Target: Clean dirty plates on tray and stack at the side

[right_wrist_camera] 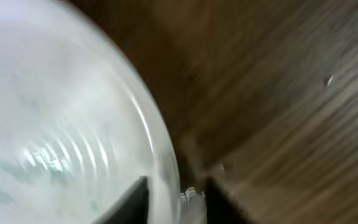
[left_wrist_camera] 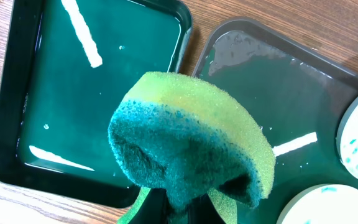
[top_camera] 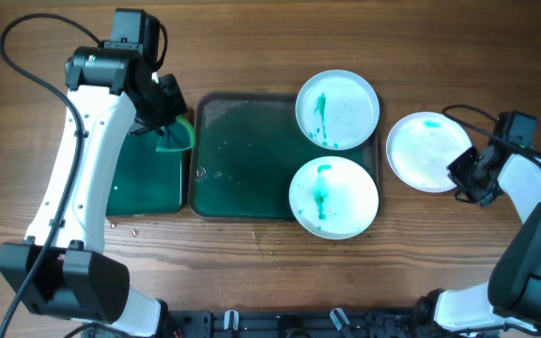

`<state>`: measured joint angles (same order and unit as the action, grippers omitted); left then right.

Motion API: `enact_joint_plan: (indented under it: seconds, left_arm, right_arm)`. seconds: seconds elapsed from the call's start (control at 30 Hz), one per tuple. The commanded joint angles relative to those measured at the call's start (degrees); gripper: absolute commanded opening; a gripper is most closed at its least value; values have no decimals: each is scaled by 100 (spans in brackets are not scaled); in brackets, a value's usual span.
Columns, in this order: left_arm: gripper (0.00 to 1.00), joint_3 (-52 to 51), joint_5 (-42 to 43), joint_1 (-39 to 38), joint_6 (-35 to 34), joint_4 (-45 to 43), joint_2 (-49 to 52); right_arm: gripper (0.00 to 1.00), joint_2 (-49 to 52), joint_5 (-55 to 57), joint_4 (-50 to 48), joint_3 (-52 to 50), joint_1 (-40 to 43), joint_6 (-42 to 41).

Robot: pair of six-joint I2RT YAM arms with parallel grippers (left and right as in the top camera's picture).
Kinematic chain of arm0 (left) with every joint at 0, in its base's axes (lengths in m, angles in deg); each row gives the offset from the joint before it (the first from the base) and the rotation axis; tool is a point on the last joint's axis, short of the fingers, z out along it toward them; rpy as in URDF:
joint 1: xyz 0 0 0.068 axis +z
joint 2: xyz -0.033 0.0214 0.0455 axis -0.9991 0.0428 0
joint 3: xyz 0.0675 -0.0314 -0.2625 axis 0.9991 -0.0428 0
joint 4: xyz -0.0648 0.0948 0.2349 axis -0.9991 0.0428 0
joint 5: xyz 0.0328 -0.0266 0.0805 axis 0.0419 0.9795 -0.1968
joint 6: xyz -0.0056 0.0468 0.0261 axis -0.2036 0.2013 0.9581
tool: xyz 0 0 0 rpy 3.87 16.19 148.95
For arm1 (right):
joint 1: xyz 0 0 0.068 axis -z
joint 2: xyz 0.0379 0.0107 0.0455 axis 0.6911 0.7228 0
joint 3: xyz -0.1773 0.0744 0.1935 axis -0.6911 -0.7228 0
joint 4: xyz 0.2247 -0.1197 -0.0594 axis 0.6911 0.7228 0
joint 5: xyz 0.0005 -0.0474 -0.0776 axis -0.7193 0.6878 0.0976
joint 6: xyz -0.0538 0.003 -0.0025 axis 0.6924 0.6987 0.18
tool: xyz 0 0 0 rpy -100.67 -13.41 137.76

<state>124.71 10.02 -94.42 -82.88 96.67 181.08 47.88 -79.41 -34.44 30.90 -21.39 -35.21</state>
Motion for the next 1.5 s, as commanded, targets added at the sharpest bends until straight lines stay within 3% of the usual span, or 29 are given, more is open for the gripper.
enact_joint_plan:
  seconds: [0.0,0.07,0.2,0.4,0.53,0.9,1.1,1.2,1.27,1.47]
  left_arm:
    - [4,83,31,-15,26,-22,-39]
    - [4,83,31,-15,26,-20,-39]
    - [4,83,31,-15,28,-20,-39]
    - [4,83,31,-15,28,-20,-39]
    - [4,83,31,-15,28,-20,-39]
    - [4,83,31,-15,28,-20,-39]
    - [4,83,31,-15,28,-20,-39]
    - [4,83,31,-15,28,-20,-39]
    - [4,83,31,-15,26,-20,-39]
    - [4,83,31,-15,26,-20,-37]
  right_arm:
    - [43,-116,-723,855,496,-2,627]
    - [48,-210,-1329,1580,894,-2,1060]
    - [53,-354,-2708,2041,1001,-225,1884]
    - [52,-345,-2658,2109,562,-1316,1974]
    - [51,-339,-1633,1869,125,-2162,1320]
    - [25,-339,-1606,1620,0,-2662,1213]
    - [20,-334,-1606,1272,-98,-2839,1185]
    - [12,-332,-1609,1082,-122,-3069,1001]
    - [4,-332,-1611,960,-122,-3281,817]
    - [4,-332,-1971,-138,-116,-4118,-723]
